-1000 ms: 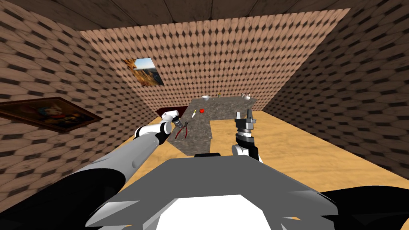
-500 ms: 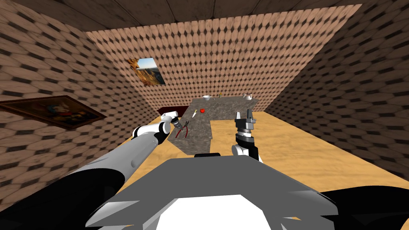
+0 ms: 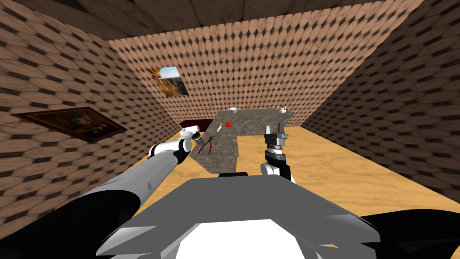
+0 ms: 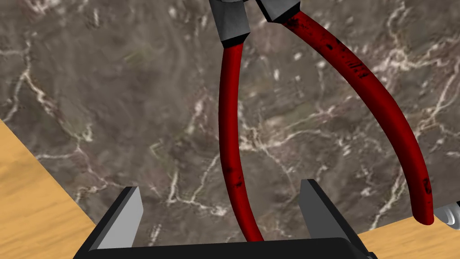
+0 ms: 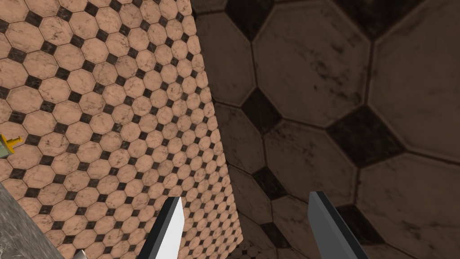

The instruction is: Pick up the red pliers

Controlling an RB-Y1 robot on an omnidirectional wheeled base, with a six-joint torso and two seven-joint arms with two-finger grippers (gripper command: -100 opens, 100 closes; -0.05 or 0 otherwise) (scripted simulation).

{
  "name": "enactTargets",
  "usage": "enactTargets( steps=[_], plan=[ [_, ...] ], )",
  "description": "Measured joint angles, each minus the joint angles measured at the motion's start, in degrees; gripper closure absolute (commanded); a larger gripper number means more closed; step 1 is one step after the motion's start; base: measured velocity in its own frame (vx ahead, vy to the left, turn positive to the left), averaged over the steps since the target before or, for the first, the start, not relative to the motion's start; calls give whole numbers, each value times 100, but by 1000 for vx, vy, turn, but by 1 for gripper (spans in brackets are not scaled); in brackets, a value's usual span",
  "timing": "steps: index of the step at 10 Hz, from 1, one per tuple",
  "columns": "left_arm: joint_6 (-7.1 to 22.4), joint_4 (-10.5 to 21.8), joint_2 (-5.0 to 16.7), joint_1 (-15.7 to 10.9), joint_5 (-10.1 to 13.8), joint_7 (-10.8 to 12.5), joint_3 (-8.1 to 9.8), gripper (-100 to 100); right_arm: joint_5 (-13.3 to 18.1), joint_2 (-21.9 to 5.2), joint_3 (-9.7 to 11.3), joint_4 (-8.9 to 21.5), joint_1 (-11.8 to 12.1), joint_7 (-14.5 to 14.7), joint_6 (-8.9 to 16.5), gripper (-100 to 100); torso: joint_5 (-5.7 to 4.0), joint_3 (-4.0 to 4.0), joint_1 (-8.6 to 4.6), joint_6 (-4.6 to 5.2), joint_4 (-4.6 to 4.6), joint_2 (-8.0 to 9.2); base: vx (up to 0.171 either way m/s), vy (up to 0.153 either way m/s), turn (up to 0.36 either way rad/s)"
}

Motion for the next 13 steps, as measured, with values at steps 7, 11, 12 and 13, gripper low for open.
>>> enactTargets(
  steps=[7,11,12,13],
  plan=[
    [-216,128,-28,69,13,-32,-6,-100,0,0,0,0,0,0,0,0,0,0,0,0,0,0,0,-2,5],
    [-274,-36,-92,268,37,-65,1,100,0,0,0,0,0,0,0,0,0,0,1,0,0,0,0,-2,6],
    [-273,-37,-92,267,37,-65,1,100,0,0,0,0,0,0,0,0,0,0,1,0,0,0,0,0,0],
    [-270,-36,-93,266,39,-62,2,100,0,0,0,0,0,0,0,0,1,-3,6,0,-2,-4,0,0,0]
  ],
)
